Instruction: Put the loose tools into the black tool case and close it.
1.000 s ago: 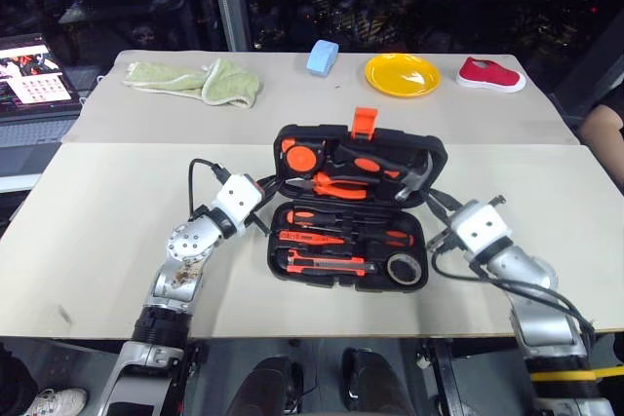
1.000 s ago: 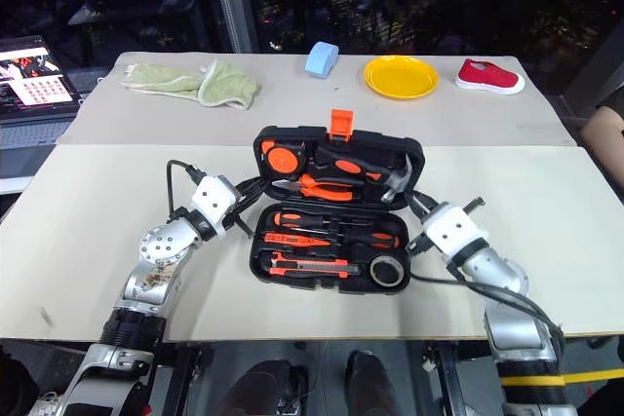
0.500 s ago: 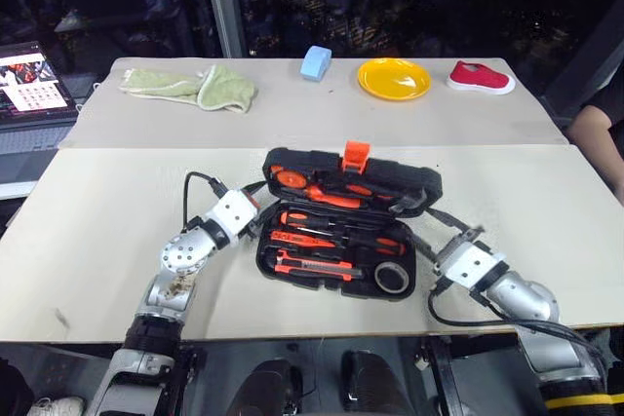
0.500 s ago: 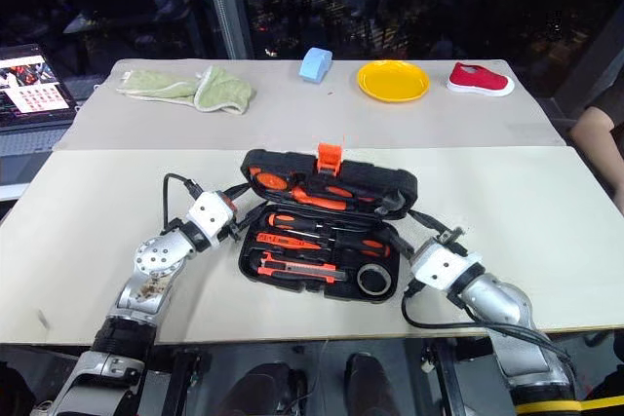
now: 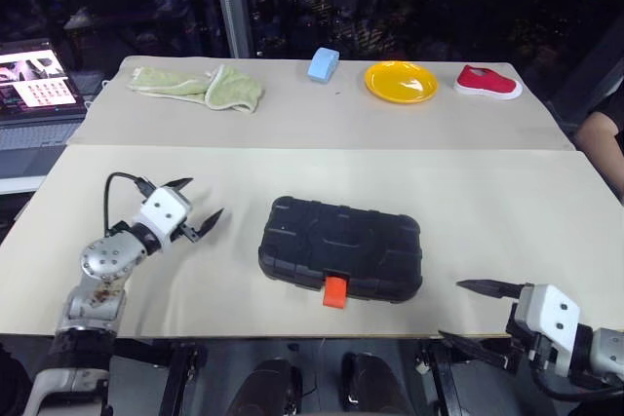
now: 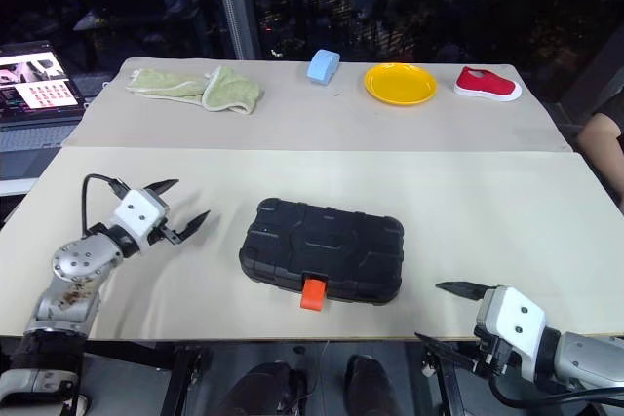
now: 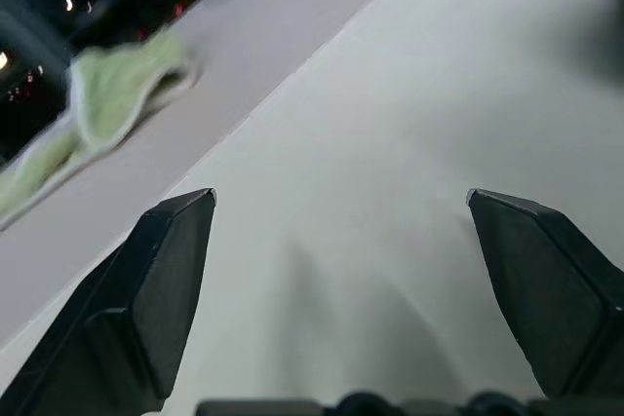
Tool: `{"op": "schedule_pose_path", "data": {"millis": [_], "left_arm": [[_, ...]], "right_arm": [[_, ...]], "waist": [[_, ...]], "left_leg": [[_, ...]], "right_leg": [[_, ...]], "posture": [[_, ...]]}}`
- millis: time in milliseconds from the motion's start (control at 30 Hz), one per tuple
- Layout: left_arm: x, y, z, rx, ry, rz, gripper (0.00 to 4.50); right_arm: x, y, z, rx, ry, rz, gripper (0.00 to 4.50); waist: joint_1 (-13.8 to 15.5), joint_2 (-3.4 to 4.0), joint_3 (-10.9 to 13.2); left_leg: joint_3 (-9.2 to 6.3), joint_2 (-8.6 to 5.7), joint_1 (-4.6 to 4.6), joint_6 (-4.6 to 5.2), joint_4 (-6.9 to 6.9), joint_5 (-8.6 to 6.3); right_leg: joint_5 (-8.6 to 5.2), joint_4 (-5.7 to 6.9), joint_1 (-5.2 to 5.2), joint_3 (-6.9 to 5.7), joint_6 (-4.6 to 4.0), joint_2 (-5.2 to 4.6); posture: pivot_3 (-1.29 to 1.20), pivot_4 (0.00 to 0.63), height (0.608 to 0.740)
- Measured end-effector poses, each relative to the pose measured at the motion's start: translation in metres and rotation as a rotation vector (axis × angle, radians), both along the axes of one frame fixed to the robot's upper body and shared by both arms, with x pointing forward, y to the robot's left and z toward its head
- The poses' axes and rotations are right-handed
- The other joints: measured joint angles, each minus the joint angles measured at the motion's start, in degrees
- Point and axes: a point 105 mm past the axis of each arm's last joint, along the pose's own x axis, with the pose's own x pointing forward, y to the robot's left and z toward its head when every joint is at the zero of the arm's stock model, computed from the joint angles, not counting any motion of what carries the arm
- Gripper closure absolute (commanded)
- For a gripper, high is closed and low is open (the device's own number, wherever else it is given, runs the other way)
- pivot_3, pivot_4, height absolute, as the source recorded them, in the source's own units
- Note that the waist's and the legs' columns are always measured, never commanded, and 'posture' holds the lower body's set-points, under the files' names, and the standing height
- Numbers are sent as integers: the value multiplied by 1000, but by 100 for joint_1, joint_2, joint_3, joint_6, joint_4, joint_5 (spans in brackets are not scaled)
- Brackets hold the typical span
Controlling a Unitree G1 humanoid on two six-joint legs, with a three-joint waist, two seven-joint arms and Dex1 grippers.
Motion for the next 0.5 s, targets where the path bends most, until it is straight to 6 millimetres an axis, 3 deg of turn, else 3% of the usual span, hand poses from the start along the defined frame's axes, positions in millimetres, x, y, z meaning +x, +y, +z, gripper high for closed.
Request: {"op": "schedule_pose_path", "data": {"millis": [67,167,267,300,367,500], "left_arm": [[13,-2,4,-19,41,-18,0],[28,-14,12,-29,89,-80,771],[40,-46,14,-21,147,-223,1907],[42,-53,14,-17,160,-252,2065],[47,-67,11,10,174,-309,2912],[56,-102,15,48,191,-434,4241]], "right_arm": [[-2,4,-2,12,28,5,1398],[-4,15,-5,35,51,33,2473],[-9,34,-12,57,83,97,3542],[-9,37,-15,54,89,110,3683],[-6,42,-16,41,77,127,4498],[2,51,-22,19,56,160,4500]], "waist": [[73,-6,-1],[110,-11,-3],[116,-13,-5],[108,-14,-6],[90,-19,-6],[72,-25,-6]], "left_leg": [[1,-6,-3,6,3,-4],[1,-13,-10,2,2,-2],[1,-19,-26,-15,2,-2],[1,-22,-43,-15,2,-3],[1,-28,-72,-14,6,-3],[1,-31,-121,-14,26,-2]], "right_leg": [[2,-3,-1,-1,3,-3],[22,-3,-11,-4,-23,-6],[23,-5,-26,-5,-24,-8],[22,-8,-29,-6,-23,-9],[23,-8,-46,-8,-20,-9],[24,-4,-88,-28,-20,-10]], "posture": [[0,150,732],[0,150,732],[0,150,732],[0,150,732],[0,150,732],[0,150,732]]}}
